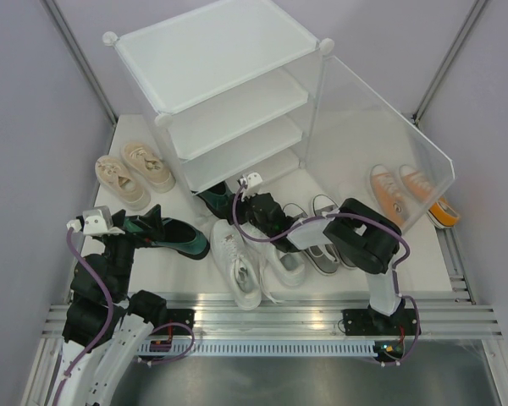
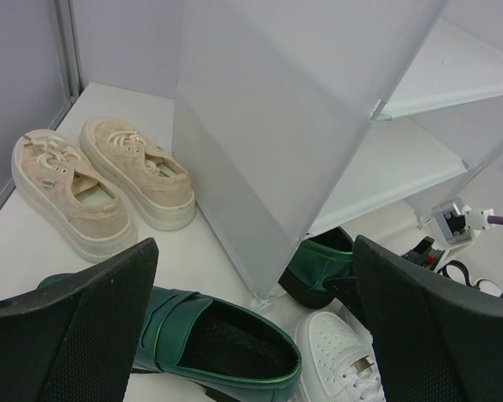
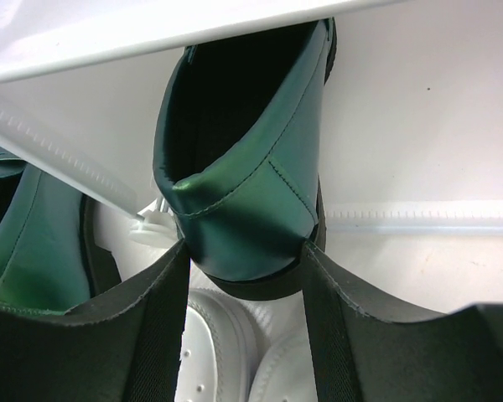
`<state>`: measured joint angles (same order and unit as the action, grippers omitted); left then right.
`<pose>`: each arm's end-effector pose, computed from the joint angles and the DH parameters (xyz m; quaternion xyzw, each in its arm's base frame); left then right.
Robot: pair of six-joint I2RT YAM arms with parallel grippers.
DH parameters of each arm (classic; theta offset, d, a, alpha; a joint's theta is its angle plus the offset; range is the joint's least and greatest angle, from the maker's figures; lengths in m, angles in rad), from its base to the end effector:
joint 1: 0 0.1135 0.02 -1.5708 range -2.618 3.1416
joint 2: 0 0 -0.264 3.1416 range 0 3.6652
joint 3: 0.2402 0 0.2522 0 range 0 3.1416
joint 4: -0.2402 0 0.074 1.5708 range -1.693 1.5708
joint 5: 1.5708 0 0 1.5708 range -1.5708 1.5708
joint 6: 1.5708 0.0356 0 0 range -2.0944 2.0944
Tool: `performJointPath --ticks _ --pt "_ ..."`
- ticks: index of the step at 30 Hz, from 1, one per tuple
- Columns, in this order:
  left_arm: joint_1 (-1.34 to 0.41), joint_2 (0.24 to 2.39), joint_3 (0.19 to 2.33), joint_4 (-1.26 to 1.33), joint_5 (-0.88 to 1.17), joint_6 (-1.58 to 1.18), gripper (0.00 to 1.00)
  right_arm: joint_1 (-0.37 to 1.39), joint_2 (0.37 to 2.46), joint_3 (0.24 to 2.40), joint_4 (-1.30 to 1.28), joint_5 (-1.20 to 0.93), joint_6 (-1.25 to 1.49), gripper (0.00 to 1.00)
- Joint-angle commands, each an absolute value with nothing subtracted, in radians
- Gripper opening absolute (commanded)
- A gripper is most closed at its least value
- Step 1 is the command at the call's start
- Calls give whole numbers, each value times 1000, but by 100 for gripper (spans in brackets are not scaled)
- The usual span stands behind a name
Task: Place and organize the shoes in the shoe cabinet
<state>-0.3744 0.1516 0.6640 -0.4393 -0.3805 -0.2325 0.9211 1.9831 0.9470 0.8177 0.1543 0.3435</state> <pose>0.0513 -0.0059 0.3336 -0.0908 0.6766 -0.0921 0.7249 0.2517 0.3222 0.1515 -0.1752 0.7592 0.3203 0.5389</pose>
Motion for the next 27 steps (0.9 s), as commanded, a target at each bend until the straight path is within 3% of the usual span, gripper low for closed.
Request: performJointPath --ticks 1,15,19,22,27 --pt "-373 155 664 -419 -354 -236 100 940 2008 1025 833 78 336 33" --pt "-373 164 666 -420 -342 -238 100 945 2036 1075 836 18 336 30" --pt "-373 172 666 -419 -341 -238 100 956 2049 1092 816 26 322 50" --pt "-374 176 666 -419 -339 -238 100 956 2059 1101 816 49 322 42" --pt "-374 186 666 -417 -333 -238 100 954 2082 1132 810 72 322 39"
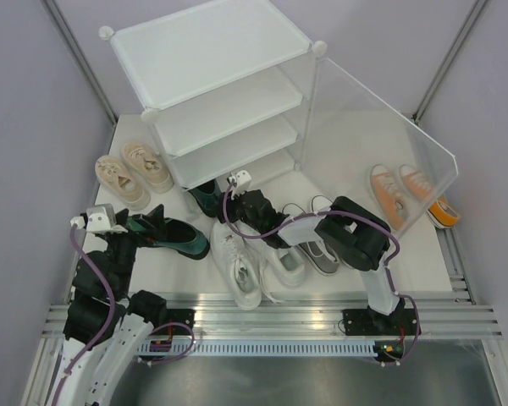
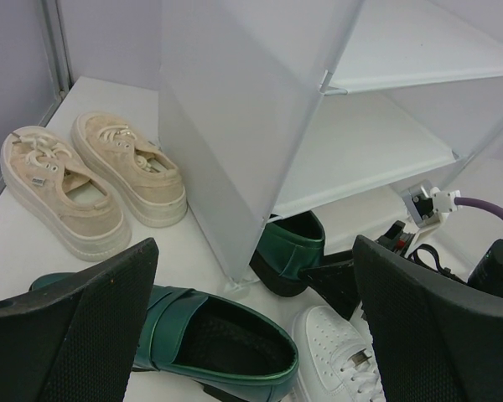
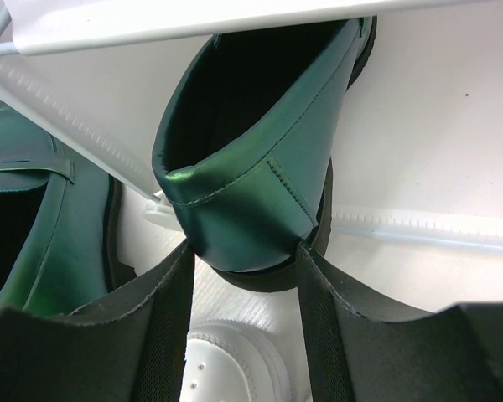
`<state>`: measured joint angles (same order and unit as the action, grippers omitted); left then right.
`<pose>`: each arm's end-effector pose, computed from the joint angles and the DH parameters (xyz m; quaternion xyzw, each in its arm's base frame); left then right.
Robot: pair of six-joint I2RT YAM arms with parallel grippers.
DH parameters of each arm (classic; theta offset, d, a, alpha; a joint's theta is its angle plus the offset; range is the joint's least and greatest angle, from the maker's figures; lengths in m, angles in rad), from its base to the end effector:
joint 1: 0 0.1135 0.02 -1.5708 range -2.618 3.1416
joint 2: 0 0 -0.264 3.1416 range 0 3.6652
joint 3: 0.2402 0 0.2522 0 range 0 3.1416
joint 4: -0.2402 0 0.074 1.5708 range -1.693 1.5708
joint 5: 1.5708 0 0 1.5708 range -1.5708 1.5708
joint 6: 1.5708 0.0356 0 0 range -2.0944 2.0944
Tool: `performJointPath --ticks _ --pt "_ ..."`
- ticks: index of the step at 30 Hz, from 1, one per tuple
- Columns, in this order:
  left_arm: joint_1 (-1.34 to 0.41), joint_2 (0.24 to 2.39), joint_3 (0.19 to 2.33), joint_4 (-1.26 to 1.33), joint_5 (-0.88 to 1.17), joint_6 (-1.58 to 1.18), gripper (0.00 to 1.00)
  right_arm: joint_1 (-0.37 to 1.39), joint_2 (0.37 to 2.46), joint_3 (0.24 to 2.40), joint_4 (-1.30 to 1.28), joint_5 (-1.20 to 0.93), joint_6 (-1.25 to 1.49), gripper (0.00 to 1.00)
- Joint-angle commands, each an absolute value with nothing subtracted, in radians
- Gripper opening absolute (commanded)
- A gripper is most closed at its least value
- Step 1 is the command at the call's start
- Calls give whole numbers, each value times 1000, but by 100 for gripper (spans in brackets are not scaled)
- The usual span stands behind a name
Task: Place and organize the shoes in the shoe cabinet
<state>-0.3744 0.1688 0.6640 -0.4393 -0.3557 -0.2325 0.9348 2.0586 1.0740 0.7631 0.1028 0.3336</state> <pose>0.0548 -0.0082 0.3330 -0.0803 0.6836 -0.0977 0.7188 0.2619 0.3486 0.1518 -0.2003 0.7544 0.3373 0.5263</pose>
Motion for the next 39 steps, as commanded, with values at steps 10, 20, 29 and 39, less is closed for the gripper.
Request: performJointPath --ticks 10,20,29,39 --pt "-374 199 667 -419 -331 -238 100 954 2097 1175 827 186 321 32" --pt "-373 213 667 -419 -334 -236 100 946 2146 1255 810 224 299 31" --pt "-373 218 670 -417 -333 -233 100 937 2183 1299 804 173 305 30" --pt "-371 216 670 -417 -327 -233 99 937 2171 1281 801 163 314 31"
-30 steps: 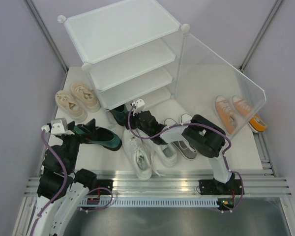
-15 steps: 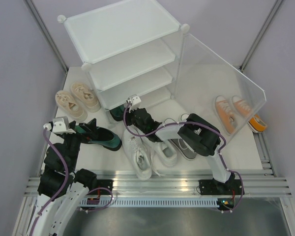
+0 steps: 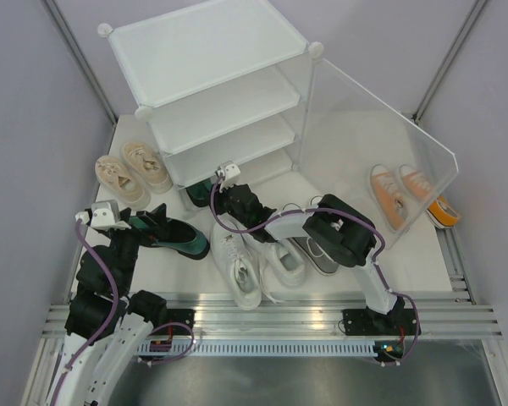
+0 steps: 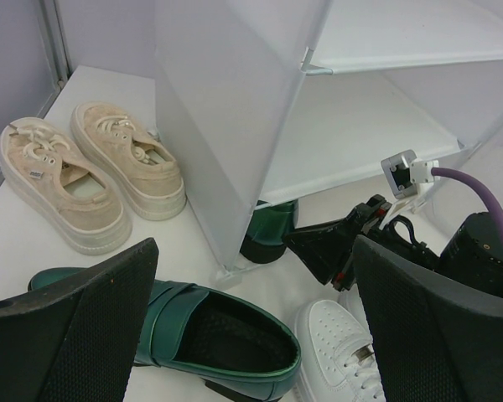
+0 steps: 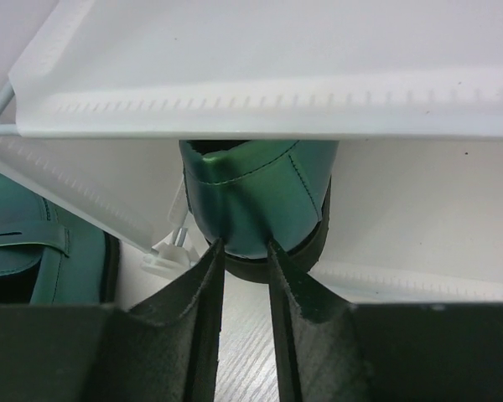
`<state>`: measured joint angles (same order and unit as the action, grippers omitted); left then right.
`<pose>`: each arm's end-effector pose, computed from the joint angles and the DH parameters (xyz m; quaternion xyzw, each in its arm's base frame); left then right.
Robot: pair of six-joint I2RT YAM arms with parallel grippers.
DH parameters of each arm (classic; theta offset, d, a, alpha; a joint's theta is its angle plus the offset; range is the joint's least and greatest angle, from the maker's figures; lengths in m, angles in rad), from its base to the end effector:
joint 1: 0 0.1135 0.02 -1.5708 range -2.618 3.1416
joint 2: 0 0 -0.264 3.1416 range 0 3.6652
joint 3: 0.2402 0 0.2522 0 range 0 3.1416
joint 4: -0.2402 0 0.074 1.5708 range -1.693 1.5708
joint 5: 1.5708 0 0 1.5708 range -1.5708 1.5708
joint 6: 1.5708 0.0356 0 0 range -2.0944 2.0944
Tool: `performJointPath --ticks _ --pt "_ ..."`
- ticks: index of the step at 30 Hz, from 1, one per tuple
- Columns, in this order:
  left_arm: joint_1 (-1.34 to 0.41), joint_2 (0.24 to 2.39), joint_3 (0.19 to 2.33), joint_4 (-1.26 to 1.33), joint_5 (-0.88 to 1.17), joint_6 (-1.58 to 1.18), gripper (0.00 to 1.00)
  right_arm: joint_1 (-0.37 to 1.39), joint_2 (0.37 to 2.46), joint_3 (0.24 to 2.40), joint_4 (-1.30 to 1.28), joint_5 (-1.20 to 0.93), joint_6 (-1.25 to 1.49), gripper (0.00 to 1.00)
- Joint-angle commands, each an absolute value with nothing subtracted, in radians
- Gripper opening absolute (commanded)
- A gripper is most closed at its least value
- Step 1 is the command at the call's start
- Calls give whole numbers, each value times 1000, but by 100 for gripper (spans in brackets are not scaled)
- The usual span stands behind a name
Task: Place and organize the shoes in the shoe cabinet
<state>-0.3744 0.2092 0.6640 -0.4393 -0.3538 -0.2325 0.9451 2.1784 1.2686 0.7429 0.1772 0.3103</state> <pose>0.0630 -0.0115 0.3315 -0.0761 0.6978 -0.0918 0.7063 0.2839 0.3821 0.1556 -0.1831 0.7404 0.3230 0.5603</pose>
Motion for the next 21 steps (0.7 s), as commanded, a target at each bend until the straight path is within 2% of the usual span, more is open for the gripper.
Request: performJointPath --ticks 1,6,11,17,21 --pt "-373 218 669 -419 -327 -233 100 937 2161 1272 802 157 314 34" --pt "-371 215 670 -419 -325 -233 100 939 2063 1186 792 138 319 52" --pt "-371 210 669 -419 -330 -232 100 940 1936 1098 758 100 328 57" --pt "-371 204 666 -419 -336 -229 100 959 1813 1000 681 -61 310 63" --pt "-371 201 663 -419 -342 -227 100 994 1776 989 568 -185 229 74"
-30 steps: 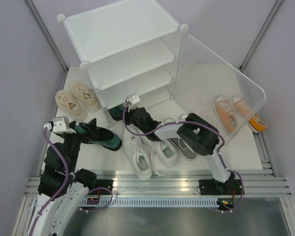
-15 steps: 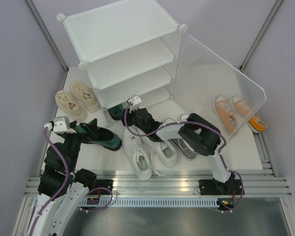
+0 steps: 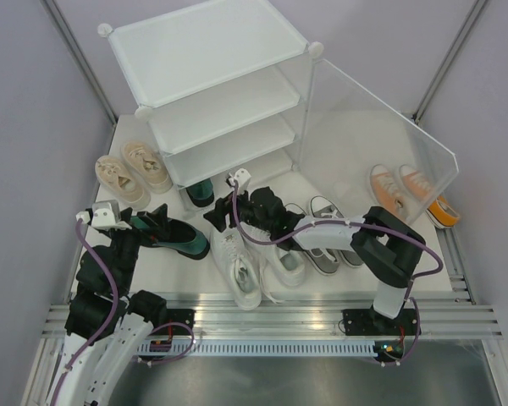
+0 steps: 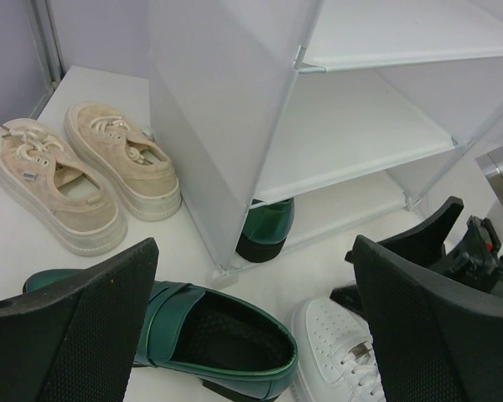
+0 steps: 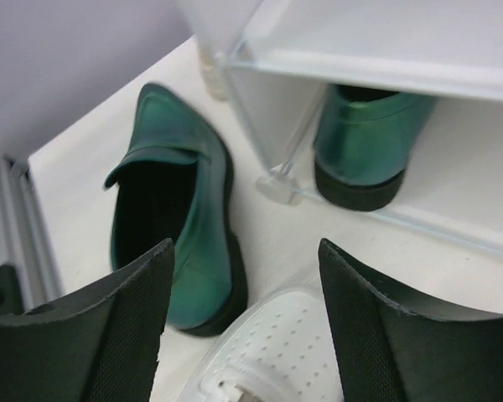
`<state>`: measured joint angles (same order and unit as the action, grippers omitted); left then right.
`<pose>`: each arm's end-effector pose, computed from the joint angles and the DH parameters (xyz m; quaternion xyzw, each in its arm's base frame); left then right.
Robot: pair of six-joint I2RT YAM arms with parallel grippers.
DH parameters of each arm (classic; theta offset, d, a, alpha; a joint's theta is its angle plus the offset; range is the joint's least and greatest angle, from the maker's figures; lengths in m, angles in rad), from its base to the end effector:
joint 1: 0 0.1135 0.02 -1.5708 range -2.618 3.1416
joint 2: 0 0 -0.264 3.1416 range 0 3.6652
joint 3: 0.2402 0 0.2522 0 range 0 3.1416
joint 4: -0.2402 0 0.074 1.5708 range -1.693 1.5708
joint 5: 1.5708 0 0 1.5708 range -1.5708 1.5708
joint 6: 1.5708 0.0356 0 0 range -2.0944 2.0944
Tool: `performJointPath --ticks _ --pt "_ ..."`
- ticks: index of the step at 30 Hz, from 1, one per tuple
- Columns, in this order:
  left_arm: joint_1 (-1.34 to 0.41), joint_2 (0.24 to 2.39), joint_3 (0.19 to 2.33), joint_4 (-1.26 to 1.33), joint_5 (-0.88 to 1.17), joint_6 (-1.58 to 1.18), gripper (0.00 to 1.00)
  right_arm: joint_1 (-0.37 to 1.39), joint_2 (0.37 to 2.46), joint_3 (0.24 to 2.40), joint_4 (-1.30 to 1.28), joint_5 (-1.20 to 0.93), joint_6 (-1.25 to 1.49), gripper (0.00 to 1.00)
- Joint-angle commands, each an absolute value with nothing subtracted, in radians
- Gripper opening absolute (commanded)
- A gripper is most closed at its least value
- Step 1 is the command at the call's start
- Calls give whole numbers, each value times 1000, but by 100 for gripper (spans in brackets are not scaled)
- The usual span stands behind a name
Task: Place and organize the shoes in the shoe cabinet
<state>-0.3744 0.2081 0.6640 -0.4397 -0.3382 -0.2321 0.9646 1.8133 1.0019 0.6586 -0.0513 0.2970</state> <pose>0.0628 -0.0120 0.3315 -0.0705 0.6981 -0.0972 0.7058 0.2286 0.3329 0.2168 -0.2644 0.7114 0.3996 0.5141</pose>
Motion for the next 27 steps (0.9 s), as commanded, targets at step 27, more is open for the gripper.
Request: performJointPath --ticks 27 --pt "-371 138 663 -419 -367 -238 100 1138 2213 1485 198 -143 9 89"
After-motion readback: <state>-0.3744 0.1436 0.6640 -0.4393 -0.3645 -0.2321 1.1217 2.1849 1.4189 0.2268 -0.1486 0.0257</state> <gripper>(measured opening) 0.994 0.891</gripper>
